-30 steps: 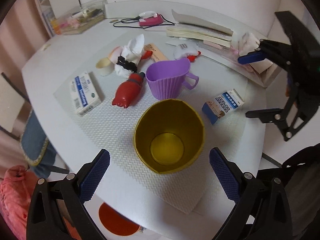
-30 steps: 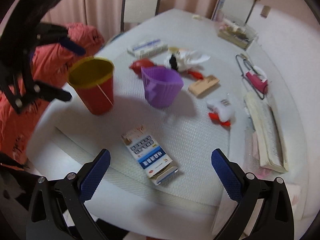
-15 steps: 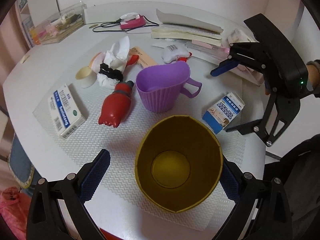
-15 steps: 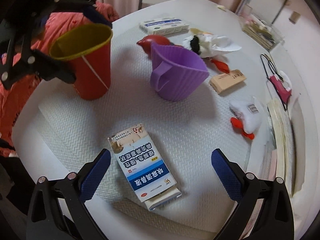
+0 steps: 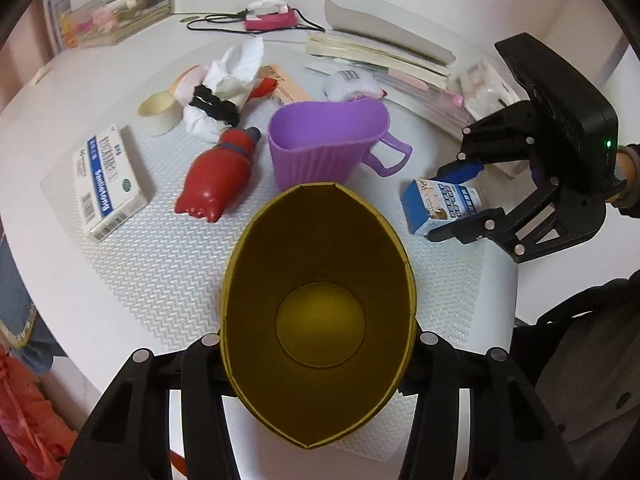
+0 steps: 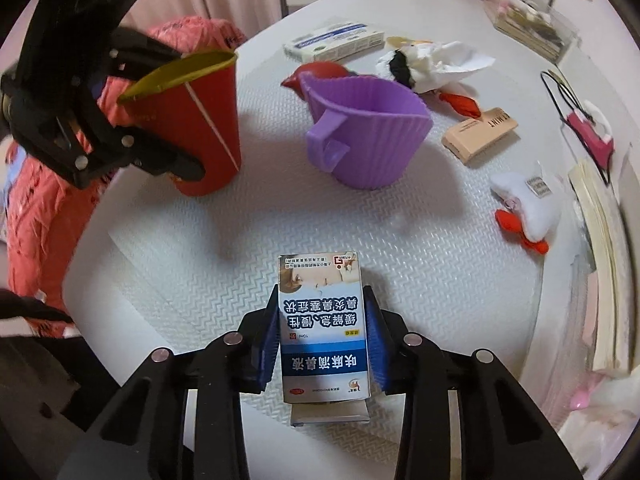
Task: Collect trash
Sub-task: 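Carry both items to the orange wastebasket and release them inside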
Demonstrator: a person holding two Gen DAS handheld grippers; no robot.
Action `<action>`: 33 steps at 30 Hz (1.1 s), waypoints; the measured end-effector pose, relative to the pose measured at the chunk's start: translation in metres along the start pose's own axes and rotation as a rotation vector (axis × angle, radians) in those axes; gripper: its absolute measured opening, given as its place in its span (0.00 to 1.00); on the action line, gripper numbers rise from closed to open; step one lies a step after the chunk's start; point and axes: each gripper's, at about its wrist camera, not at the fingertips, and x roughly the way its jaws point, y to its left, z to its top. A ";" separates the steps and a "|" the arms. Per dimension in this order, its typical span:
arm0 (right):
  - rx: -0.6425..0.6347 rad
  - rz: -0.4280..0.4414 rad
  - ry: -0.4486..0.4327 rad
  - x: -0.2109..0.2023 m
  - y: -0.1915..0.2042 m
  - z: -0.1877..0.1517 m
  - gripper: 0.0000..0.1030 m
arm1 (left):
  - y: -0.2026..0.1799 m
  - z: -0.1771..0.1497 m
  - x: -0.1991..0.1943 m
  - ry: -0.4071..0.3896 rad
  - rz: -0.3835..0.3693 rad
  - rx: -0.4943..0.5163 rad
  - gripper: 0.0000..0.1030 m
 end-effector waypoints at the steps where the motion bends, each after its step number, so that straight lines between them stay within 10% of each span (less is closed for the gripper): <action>1: 0.005 0.011 -0.005 -0.005 0.001 0.000 0.37 | 0.000 -0.001 -0.003 -0.006 -0.003 -0.007 0.51; 15: -0.090 0.155 -0.131 -0.070 0.068 0.045 0.37 | -0.017 -0.055 -0.098 -0.109 0.102 -0.126 0.51; 33: -0.385 0.323 -0.125 -0.017 0.233 0.166 0.37 | 0.042 -0.205 -0.174 -0.144 0.311 -0.497 0.52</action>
